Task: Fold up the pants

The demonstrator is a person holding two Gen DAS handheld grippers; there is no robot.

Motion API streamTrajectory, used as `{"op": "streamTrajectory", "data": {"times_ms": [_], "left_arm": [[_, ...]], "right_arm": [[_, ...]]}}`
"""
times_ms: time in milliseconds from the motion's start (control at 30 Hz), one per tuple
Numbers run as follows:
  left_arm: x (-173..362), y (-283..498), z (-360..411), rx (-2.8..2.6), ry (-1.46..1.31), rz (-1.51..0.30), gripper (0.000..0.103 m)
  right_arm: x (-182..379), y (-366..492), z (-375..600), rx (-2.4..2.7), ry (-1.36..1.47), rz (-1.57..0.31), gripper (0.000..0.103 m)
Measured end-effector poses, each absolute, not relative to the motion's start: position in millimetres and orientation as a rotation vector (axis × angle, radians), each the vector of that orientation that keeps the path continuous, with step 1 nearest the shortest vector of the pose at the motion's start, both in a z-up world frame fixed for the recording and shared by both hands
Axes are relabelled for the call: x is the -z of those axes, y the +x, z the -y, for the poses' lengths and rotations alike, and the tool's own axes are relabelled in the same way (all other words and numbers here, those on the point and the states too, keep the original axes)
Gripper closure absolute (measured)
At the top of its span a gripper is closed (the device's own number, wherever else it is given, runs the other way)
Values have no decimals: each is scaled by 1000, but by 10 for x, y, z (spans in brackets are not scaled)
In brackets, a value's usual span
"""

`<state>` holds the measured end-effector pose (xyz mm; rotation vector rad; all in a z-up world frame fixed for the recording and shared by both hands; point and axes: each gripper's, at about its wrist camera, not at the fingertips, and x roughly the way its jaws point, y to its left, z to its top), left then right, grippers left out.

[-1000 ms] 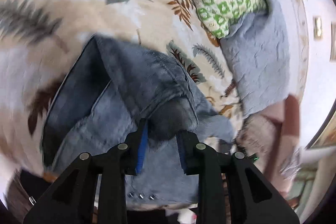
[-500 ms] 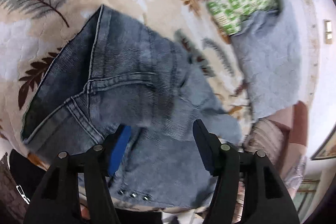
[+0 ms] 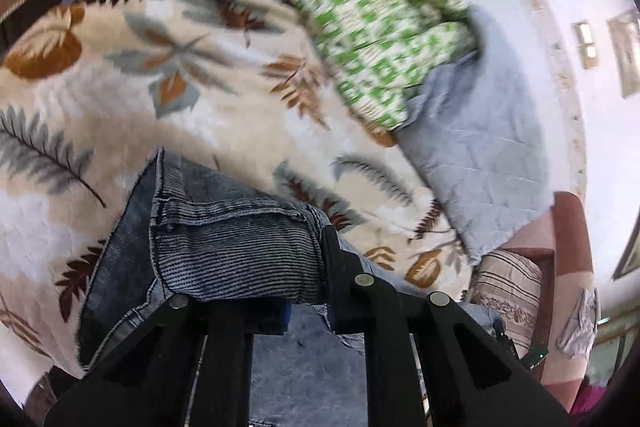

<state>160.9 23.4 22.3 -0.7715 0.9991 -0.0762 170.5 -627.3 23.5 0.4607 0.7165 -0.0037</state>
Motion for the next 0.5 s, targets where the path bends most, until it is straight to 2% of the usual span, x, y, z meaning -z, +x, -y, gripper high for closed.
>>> {"op": "streamTrajectory", "data": {"times_ms": [133, 500], "left_arm": [[-221, 1357, -260, 101, -733, -1009, 92], [291, 584, -371, 113, -657, -1141, 92]], "right_arm": [[-232, 1198, 6282, 27, 446, -734, 91], [391, -241, 6221, 91, 538, -828, 90]]}}
